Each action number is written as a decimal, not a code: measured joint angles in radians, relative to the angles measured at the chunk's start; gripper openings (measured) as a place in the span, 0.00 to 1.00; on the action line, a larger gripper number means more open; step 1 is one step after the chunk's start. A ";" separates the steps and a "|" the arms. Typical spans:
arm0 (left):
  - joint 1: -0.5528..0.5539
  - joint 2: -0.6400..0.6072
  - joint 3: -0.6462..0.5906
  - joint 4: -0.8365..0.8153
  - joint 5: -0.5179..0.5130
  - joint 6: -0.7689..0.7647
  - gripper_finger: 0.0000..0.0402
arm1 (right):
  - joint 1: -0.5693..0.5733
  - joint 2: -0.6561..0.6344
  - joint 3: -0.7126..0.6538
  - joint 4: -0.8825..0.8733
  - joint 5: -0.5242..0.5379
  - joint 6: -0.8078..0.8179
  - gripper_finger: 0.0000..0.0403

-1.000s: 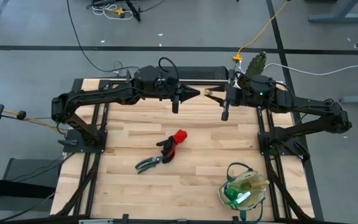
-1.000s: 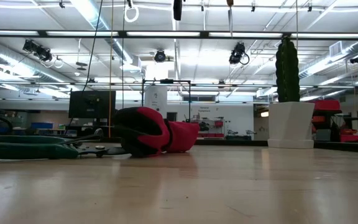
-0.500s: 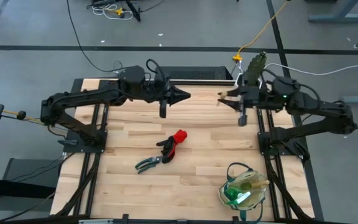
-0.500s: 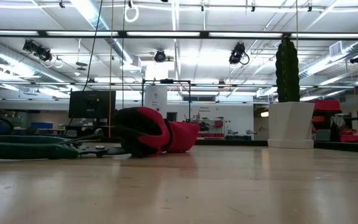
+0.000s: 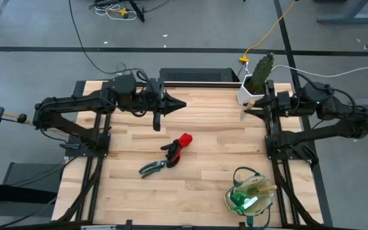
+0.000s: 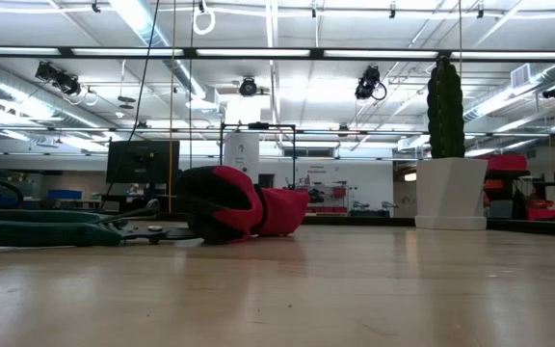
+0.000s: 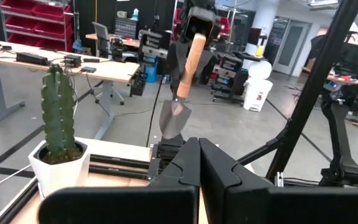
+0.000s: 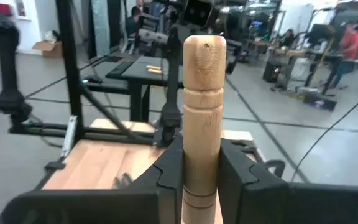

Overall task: Pick & Place Garden tools in Gardening bag
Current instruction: Put the light brown trowel into the gardening tool bag

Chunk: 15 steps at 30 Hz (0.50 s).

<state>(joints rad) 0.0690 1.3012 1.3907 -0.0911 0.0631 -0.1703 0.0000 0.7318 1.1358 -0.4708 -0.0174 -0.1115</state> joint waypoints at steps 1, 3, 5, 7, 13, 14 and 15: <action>-0.003 -0.007 0.000 -0.010 -0.001 0.001 0.00 | 0.008 -0.004 0.000 -0.012 -0.003 0.004 0.14; -0.010 -0.015 0.000 -0.015 -0.003 0.011 0.00 | 0.025 -0.012 0.000 -0.035 -0.019 0.016 0.14; -0.019 -0.022 0.000 -0.016 -0.003 0.028 0.00 | 0.040 -0.020 0.000 -0.055 -0.050 0.031 0.14; -0.029 -0.023 0.000 -0.012 -0.010 0.035 0.00 | 0.056 -0.026 0.000 -0.072 -0.097 0.048 0.14; -0.046 -0.031 -0.001 -0.012 -0.021 0.034 0.00 | 0.109 -0.029 0.000 -0.093 -0.157 0.120 0.14; -0.048 -0.031 -0.001 -0.013 -0.029 0.034 0.00 | 0.119 -0.029 0.000 -0.093 -0.156 0.126 0.14; -0.052 -0.030 -0.001 -0.014 -0.039 0.034 0.00 | 0.130 -0.030 0.000 -0.093 -0.157 0.130 0.14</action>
<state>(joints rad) 0.0173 1.2714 1.3899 -0.1052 0.0245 -0.1368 0.1300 0.7022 1.1358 -0.5640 -0.1741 0.0189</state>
